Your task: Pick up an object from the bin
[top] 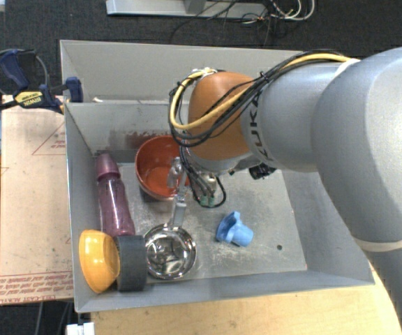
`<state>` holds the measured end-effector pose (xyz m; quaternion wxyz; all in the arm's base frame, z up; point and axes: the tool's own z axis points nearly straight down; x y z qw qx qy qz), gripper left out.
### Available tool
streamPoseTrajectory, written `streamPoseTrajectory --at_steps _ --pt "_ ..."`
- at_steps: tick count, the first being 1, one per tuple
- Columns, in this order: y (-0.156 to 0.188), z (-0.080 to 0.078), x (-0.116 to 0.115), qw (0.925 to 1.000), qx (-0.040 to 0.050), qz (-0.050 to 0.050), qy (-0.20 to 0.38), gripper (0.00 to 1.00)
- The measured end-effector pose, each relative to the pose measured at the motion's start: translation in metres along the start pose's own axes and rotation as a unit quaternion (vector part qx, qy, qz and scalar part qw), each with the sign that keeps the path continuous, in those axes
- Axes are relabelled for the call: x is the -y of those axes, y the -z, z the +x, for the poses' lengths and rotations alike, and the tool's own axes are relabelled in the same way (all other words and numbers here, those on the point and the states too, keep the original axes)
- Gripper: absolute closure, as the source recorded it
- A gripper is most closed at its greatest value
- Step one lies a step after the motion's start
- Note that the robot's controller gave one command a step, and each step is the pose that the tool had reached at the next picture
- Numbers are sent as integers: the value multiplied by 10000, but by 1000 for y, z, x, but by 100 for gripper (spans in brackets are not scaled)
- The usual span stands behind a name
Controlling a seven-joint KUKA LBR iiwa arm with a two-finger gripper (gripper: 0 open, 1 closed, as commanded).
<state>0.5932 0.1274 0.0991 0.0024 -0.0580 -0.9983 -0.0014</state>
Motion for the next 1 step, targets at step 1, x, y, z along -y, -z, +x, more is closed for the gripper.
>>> streamPoseTrajectory --at_steps 1 --pt "-27 -2 8 9902 104 -50 -1391 0"
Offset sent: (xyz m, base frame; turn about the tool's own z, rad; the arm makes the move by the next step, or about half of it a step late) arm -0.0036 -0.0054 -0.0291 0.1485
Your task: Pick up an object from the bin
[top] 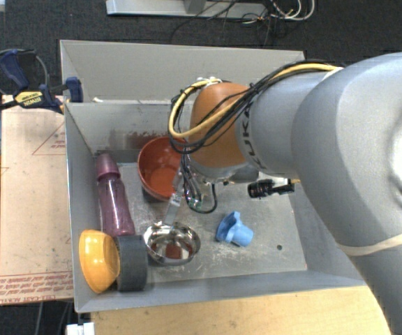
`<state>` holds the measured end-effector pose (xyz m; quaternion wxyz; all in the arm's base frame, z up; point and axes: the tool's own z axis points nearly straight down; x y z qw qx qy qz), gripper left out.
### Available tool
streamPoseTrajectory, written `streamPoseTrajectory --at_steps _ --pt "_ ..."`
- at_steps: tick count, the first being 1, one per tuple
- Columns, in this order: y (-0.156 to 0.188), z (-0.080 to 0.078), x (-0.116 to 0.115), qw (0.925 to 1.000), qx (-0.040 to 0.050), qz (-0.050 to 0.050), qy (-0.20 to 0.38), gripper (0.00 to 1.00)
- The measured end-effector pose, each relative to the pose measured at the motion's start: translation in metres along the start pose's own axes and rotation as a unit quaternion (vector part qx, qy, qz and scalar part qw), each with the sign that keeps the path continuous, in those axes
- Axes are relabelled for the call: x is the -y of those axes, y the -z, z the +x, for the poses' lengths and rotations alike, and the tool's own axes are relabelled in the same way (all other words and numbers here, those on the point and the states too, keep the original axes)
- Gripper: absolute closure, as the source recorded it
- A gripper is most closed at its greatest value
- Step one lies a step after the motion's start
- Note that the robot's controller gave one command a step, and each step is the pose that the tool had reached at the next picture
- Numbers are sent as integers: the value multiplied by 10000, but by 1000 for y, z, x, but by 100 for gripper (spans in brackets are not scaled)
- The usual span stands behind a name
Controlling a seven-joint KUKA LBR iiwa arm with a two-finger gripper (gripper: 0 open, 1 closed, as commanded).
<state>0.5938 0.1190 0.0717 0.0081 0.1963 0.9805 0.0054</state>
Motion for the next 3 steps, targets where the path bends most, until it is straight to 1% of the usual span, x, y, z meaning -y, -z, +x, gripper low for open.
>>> streamPoseTrajectory --at_steps 1,2,3 --pt "3 2 -5 9978 -28 2 658 100" --pt "4 2 -5 9978 -27 2 657 100" --pt "36 0 -6 9979 4 -15 652 100"
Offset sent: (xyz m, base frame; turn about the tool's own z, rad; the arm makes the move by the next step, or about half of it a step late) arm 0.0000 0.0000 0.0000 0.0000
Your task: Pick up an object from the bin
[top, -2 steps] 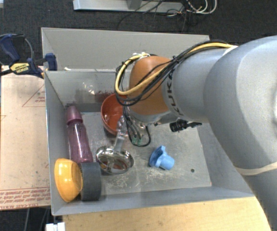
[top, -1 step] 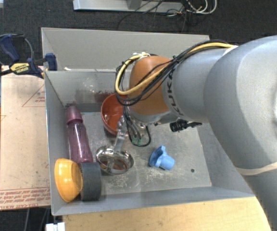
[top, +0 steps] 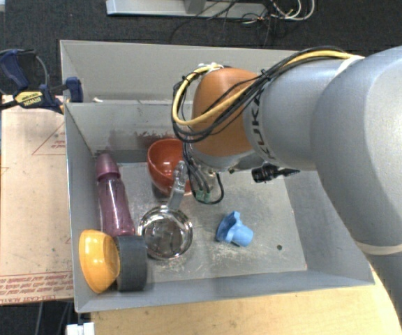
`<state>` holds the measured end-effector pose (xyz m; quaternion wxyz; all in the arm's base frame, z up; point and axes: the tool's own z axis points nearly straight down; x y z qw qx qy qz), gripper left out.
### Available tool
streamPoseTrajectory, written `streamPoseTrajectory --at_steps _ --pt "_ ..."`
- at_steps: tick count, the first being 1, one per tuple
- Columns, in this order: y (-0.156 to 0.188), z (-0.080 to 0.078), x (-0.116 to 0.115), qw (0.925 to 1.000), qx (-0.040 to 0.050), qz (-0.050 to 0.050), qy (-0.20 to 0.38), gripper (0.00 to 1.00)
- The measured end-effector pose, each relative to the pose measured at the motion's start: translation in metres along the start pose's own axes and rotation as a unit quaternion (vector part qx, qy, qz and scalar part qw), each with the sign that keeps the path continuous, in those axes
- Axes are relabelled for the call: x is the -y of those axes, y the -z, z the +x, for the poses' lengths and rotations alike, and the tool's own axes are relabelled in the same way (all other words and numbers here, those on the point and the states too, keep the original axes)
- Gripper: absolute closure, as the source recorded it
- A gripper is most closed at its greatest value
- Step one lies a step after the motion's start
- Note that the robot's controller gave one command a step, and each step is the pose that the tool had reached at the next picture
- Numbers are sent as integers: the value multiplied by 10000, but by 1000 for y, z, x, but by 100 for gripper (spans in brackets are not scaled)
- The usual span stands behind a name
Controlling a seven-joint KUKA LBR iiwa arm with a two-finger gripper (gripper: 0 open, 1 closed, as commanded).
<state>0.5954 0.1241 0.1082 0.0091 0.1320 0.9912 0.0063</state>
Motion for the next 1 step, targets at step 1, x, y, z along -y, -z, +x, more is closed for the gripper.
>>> streamPoseTrajectory --at_steps 1 --pt "17 1 0 10000 -22 9 2 100"
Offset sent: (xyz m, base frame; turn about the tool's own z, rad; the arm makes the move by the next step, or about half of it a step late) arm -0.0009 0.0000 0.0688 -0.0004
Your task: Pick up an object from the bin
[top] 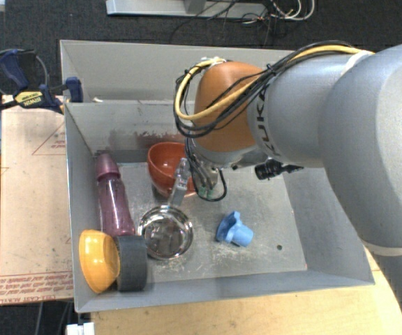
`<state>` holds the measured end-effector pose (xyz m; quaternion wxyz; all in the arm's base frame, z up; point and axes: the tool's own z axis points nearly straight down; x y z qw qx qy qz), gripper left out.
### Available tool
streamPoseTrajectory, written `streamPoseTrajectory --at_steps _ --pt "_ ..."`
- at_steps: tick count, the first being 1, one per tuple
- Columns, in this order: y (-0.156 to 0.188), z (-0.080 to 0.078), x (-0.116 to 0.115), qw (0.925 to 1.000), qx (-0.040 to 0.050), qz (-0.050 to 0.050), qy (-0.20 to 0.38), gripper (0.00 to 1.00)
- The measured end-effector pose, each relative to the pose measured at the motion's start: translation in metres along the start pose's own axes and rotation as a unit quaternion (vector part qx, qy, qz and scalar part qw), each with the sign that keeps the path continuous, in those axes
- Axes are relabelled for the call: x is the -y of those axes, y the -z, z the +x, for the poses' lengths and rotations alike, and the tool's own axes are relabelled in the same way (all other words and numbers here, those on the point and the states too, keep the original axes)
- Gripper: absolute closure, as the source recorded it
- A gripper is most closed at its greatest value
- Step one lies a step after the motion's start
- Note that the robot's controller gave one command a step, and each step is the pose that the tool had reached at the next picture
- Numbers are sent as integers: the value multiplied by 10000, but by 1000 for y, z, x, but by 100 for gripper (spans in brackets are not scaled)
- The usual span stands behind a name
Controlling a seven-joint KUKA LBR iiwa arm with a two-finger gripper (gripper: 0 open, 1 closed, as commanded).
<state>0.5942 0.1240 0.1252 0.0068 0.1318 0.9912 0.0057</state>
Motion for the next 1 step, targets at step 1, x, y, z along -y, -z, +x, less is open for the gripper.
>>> streamPoseTrajectory --at_steps 1 --pt "19 2 1 10000 -35 15 2 100"
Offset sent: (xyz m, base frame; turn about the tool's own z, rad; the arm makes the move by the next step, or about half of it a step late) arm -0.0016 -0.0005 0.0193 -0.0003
